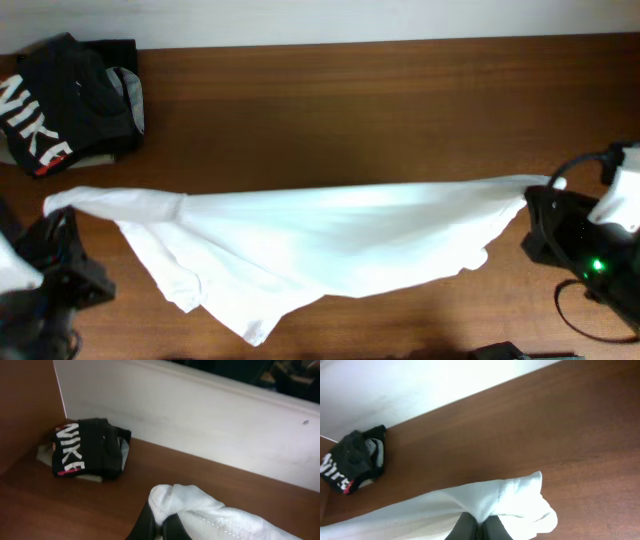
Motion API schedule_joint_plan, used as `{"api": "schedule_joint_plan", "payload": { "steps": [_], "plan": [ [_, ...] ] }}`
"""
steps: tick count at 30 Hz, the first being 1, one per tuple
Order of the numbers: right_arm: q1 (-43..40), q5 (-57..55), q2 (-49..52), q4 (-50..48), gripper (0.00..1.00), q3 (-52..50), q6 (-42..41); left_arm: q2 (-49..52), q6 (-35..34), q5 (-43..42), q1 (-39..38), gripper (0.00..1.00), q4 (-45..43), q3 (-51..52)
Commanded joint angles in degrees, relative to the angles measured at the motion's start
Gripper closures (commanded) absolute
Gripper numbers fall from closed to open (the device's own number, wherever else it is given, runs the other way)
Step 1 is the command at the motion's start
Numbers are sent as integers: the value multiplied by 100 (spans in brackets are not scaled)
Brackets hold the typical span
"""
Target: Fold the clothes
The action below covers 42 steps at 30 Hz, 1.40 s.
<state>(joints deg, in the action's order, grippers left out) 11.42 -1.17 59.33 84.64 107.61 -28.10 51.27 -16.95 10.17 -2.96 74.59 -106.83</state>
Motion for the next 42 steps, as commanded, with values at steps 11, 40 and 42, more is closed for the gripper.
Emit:
{"api": "schedule_joint_plan", "payload": {
  "steps": [11, 40, 42],
  "plan": [
    [-745, -1211, 4157, -1447, 74, 59, -107, 4865, -17, 361, 11, 100, -2166, 223],
    [323, -66, 3259, 413, 1, -520, -396, 3167, -321, -892, -39, 1, 1886, 190],
    [308, -68, 3259, 407, 1, -564, -398, 2865, -343, -894, -39, 1, 2181, 229]
  ]
}}
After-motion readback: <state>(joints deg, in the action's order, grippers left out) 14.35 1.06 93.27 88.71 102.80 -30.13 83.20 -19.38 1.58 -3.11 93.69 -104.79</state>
